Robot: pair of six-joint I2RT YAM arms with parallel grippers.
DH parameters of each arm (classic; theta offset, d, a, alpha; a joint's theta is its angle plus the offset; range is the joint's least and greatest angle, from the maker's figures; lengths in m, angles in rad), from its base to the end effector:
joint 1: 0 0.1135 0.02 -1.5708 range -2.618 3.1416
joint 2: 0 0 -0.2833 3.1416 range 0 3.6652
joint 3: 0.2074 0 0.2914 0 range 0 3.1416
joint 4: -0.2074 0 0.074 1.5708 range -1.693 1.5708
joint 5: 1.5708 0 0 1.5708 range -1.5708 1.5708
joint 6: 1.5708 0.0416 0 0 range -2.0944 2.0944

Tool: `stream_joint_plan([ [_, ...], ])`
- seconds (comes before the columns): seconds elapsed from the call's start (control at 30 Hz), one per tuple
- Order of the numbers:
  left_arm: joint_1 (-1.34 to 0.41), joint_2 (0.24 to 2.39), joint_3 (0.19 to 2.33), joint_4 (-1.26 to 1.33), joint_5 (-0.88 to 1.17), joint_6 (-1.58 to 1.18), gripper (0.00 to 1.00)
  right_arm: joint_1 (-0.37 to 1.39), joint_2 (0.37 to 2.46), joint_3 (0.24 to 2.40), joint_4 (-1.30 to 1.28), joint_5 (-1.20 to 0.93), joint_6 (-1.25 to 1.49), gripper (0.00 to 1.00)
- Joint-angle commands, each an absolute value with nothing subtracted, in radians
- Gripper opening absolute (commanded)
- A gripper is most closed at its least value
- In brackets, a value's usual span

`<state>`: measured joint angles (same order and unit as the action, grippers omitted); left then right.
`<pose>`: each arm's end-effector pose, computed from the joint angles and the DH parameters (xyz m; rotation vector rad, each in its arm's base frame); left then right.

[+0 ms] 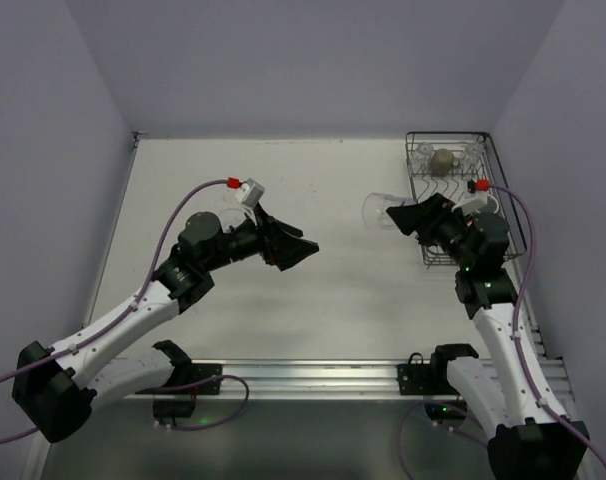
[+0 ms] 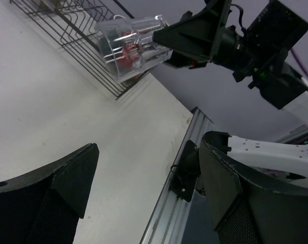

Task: Unload the cups from the dish rack

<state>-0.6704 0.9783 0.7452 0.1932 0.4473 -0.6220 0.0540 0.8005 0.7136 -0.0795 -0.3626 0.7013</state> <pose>0.1961 -0.1784 0.3366 0.4232 1.7342 -1.3257 0.2222 0.0268 0.3332 0.3053 1.7805 0.8611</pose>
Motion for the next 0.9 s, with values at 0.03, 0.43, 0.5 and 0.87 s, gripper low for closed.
stream_joint_plan([
  [0.03,-0.678,1.08,0.701,0.514,0.541,-0.859,0.85,0.064,0.721,0.573,0.265,-0.737,0.966,0.32],
  [0.43,-0.722,1.226,0.716,0.684,0.558,-0.954,0.71,0.225,0.767,0.426,0.531,-0.788,1.114,0.33],
  [0.5,-0.726,1.241,0.716,0.696,0.566,-0.96,0.65,0.248,0.796,0.42,0.56,-0.769,1.124,0.32],
  [0.87,-0.732,1.185,0.709,0.666,0.494,-0.916,0.0,0.334,0.946,0.393,0.758,-0.742,1.201,0.52],
])
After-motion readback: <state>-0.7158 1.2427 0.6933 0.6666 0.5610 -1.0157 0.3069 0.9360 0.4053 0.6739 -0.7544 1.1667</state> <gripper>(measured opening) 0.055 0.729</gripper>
